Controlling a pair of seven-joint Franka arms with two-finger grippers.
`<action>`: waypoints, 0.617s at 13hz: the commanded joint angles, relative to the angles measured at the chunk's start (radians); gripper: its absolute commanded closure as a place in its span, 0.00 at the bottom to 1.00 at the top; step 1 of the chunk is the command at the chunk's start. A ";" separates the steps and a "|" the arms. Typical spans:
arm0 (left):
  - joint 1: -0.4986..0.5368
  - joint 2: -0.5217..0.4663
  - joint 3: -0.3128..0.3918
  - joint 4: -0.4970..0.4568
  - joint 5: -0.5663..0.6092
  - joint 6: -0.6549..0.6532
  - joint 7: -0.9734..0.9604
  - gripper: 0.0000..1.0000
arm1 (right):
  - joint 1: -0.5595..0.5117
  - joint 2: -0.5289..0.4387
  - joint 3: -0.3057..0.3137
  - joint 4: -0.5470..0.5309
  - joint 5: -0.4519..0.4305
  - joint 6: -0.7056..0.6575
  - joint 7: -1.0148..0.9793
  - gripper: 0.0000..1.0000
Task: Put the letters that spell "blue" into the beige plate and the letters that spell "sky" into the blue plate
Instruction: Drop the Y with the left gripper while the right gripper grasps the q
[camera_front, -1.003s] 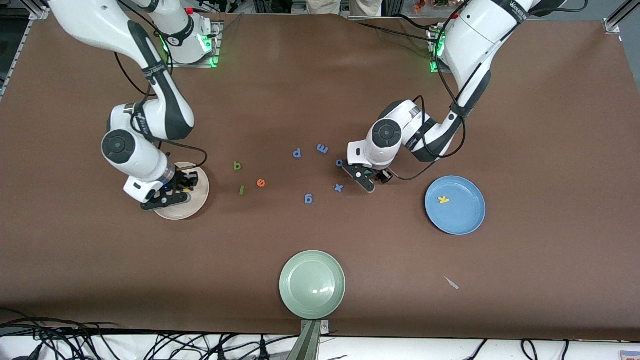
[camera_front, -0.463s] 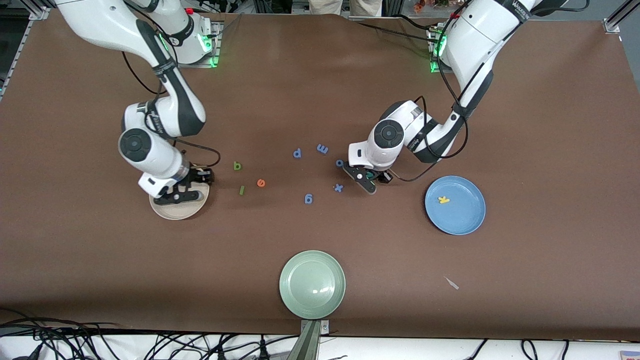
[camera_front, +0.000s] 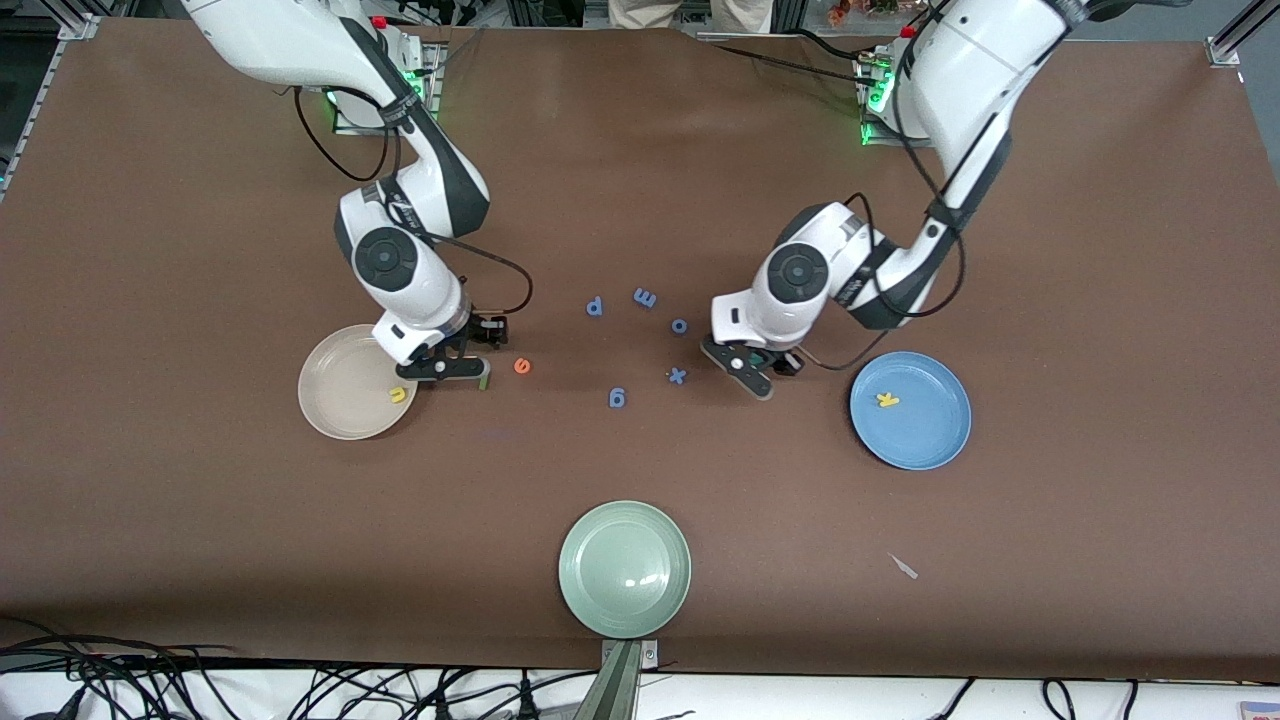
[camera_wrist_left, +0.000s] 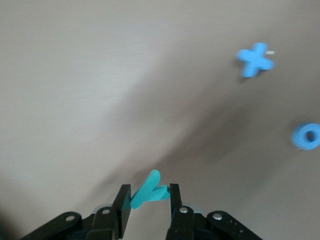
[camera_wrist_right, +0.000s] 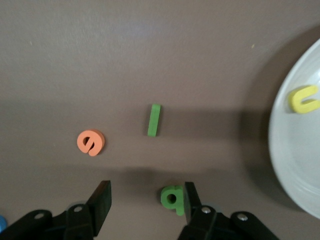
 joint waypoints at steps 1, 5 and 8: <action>0.089 -0.074 -0.004 -0.018 0.036 -0.074 0.107 0.90 | -0.010 -0.004 0.001 -0.094 -0.037 0.118 0.021 0.33; 0.246 -0.077 -0.006 -0.023 0.038 -0.100 0.360 0.83 | -0.010 -0.009 0.001 -0.148 -0.037 0.171 0.021 0.33; 0.243 -0.093 -0.009 -0.024 0.052 -0.138 0.371 0.00 | -0.012 -0.015 0.001 -0.186 -0.037 0.210 0.025 0.35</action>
